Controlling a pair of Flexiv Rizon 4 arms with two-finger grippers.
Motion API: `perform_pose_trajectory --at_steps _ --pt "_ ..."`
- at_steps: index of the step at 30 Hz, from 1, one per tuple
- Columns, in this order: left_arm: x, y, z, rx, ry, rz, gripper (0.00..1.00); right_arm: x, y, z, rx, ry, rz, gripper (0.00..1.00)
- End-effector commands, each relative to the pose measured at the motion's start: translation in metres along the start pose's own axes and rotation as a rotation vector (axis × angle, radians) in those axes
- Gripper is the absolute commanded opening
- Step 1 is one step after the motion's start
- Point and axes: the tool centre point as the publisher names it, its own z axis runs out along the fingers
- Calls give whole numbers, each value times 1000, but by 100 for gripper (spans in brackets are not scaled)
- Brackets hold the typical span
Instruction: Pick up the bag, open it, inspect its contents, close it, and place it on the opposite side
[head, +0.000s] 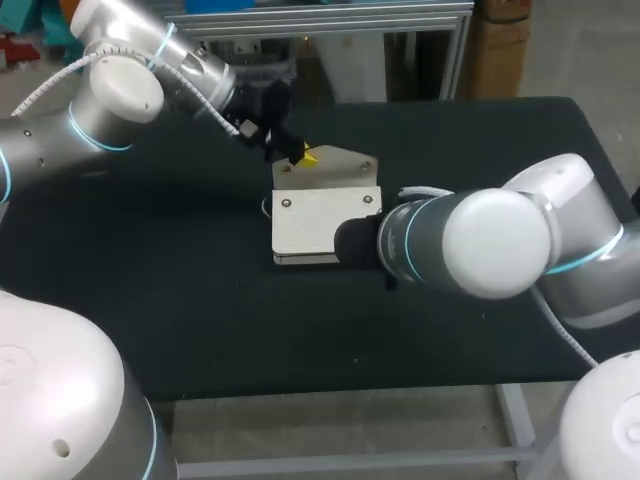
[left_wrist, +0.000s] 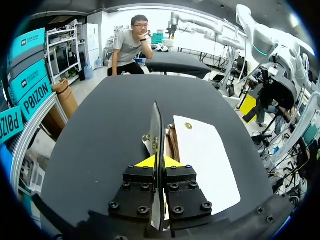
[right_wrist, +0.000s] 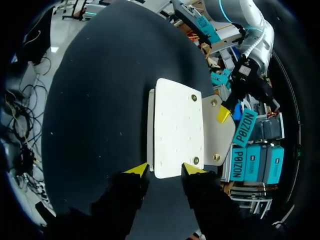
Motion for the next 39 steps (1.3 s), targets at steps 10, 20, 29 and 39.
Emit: perform_pose_trajectory --at_steps 10,20,29,39 --pt "-17 5 13 -25 71 -20 0 17 -3 34 -4 -83 -43 46" --pt "-25 8 22 -38 113 -39 0 20 -3 50 28 -81 -51 57" --pt "-28 10 23 -37 136 -42 0 14 -2 64 55 -91 -68 53" --pt "-29 12 23 -38 148 -47 0 7 -4 79 87 -103 -64 48"
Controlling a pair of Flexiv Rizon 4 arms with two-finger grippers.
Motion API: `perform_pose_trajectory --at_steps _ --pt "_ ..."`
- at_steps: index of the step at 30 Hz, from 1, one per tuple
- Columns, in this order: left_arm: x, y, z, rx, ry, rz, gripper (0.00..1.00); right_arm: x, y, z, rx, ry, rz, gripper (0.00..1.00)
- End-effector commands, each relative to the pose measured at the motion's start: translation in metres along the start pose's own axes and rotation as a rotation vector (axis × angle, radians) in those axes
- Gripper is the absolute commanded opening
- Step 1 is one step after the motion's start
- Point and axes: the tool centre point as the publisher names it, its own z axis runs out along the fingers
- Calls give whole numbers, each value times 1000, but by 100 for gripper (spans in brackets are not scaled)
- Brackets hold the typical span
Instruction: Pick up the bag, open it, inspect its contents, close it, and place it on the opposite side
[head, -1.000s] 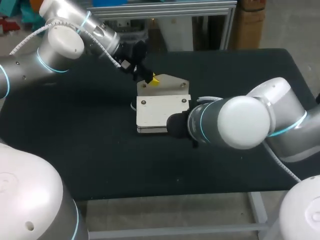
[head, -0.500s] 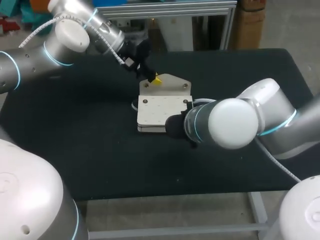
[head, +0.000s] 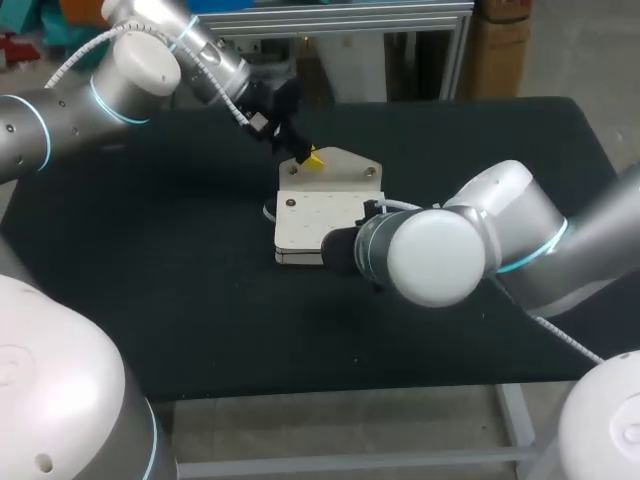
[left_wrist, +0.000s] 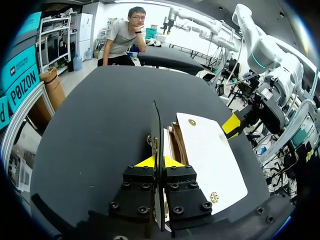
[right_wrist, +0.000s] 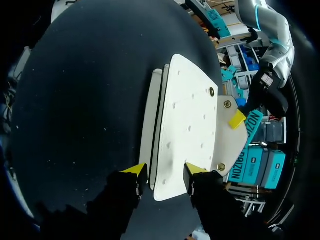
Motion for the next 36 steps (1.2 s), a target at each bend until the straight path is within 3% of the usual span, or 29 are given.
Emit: perform_pose_trajectory --at_steps 1,18,29,33,36 --pt "-4 1 1 0 13 0 0 3 3 10 5 -82 3 48" --pt "-13 4 8 -28 44 -5 0 -4 -10 19 0 -105 52 47" --pt "-14 7 8 -7 52 -20 0 -3 -11 30 -15 -90 70 45" --pt "-12 9 7 -1 55 -18 0 -3 -12 31 -13 -89 79 31" --pt "-9 10 6 1 58 -10 0 -6 -13 30 -11 -97 86 0"
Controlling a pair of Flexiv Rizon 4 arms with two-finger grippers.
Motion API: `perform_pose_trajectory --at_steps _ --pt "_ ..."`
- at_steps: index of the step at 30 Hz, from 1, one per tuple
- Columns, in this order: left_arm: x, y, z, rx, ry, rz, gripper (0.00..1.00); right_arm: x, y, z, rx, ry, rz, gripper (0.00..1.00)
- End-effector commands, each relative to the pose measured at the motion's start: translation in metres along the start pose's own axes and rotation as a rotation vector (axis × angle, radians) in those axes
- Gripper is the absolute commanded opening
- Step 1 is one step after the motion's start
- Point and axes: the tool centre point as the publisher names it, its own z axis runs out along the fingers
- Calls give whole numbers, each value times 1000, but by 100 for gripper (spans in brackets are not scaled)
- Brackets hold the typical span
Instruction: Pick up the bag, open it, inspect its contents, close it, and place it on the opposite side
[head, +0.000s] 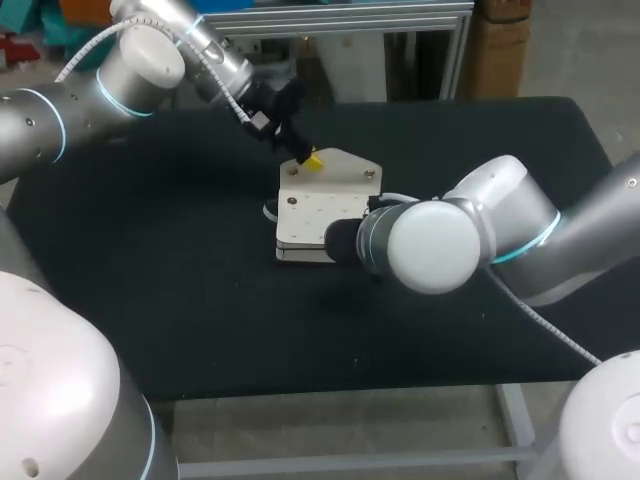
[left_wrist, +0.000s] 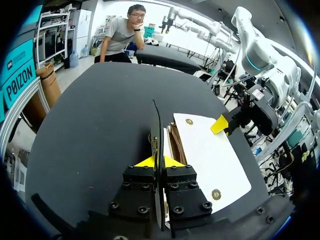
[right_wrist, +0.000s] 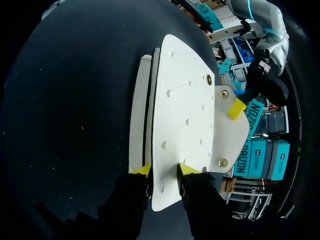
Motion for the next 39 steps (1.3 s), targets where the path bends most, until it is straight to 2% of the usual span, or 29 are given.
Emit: perform_pose_trajectory --at_steps 1,15,25,33,39 --pt "0 3 1 5 6 9 0 2 -3 1 -19 -99 5 0" --pt "9 16 5 34 -1 86 0 -1 -4 1 -63 -97 21 0" --pt "20 14 9 31 -52 165 0 -2 -5 4 -79 -88 30 0" --pt "48 12 25 -57 -230 299 0 -2 -5 4 -79 -88 30 0" --pt "70 17 35 -46 -362 441 0 -2 -5 4 -79 -88 30 0"
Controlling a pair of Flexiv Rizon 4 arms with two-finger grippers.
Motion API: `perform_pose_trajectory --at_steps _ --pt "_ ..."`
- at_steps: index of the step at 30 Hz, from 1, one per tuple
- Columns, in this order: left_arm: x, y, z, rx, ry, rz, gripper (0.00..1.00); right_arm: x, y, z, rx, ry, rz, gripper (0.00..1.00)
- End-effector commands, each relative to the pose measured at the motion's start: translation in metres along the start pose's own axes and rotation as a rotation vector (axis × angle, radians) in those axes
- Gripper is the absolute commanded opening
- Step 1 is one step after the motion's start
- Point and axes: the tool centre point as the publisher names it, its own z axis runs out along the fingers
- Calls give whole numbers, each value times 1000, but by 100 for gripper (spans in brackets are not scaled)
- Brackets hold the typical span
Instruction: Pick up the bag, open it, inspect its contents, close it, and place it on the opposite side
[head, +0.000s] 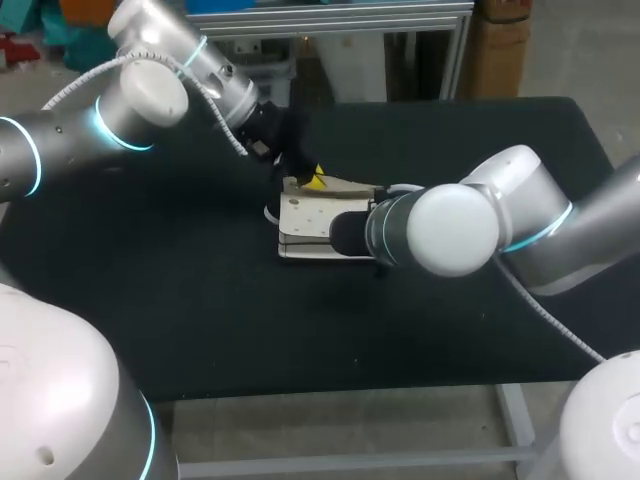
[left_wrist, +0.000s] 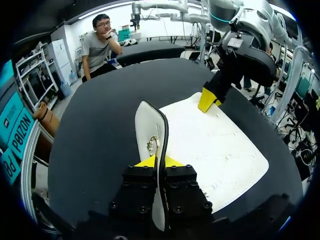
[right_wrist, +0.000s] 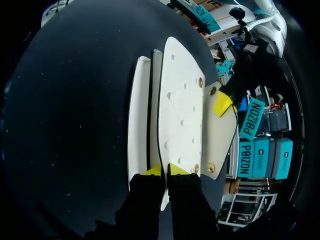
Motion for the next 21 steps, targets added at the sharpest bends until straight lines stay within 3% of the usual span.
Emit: perform_pose_trajectory --at_steps 1,19,20,21 --pt "42 -6 7 -4 -267 71 0 3 -2 4 -37 -116 -1 0" --pt "62 -3 19 -15 -252 156 0 3 -2 4 -37 -116 -1 0" --pt "61 -4 17 -10 -265 153 3 3 -2 4 -37 -116 -1 0" --pt "60 -4 16 -7 -274 150 18 3 -2 4 -37 -116 -1 0"
